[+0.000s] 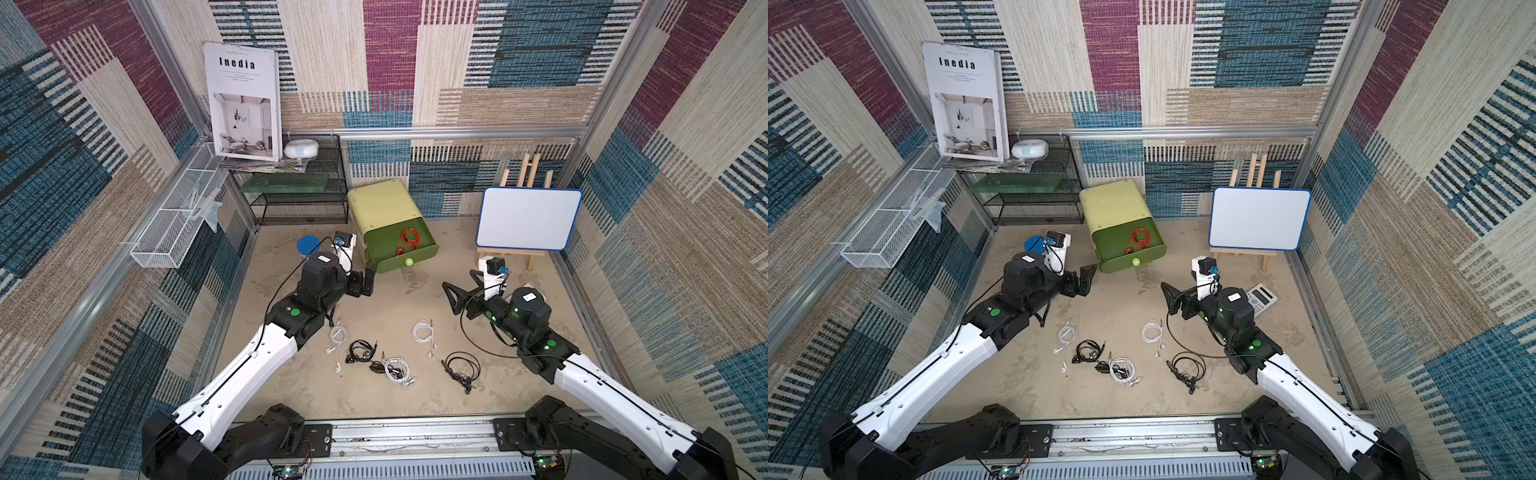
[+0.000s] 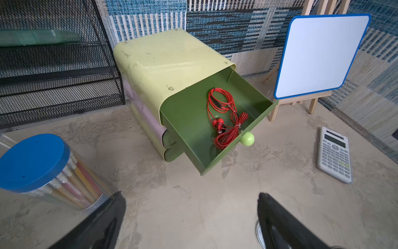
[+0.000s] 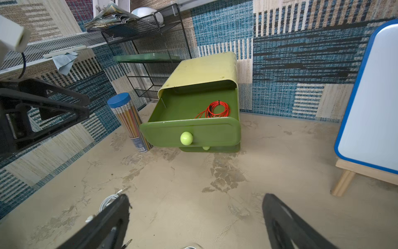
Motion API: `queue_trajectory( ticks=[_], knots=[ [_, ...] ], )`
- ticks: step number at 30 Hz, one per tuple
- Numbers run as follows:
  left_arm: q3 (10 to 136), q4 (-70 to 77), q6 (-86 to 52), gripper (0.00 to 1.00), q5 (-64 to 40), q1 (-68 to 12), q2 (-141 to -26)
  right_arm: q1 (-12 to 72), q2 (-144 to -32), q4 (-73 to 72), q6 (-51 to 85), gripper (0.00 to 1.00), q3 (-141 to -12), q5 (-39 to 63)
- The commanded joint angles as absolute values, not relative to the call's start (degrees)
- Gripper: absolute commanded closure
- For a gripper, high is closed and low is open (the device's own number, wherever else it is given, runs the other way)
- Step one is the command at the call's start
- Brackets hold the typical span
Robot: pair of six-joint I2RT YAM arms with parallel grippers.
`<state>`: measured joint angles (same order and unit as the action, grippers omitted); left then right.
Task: Place the wired earphones into the drawer by color
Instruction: Close the drawer in the storage box.
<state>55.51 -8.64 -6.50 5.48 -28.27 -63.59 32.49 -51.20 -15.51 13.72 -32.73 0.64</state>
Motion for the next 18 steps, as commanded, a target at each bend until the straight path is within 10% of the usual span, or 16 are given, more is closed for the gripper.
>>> queue_trajectory(
  ticks=[1, 18],
  knots=[
    [39.4, -7.0, -14.7, 0.01, 9.4, -28.2, -48.1, 32.5, -61.4, -15.7, 19.3, 0.12, -38.6, 8.4],
    [24.8, -8.3, -16.3, 0.01, 9.5, -28.2, -33.7, 32.5, -78.5, -15.0, 22.3, 0.19, -49.1, 10.3]
  ],
)
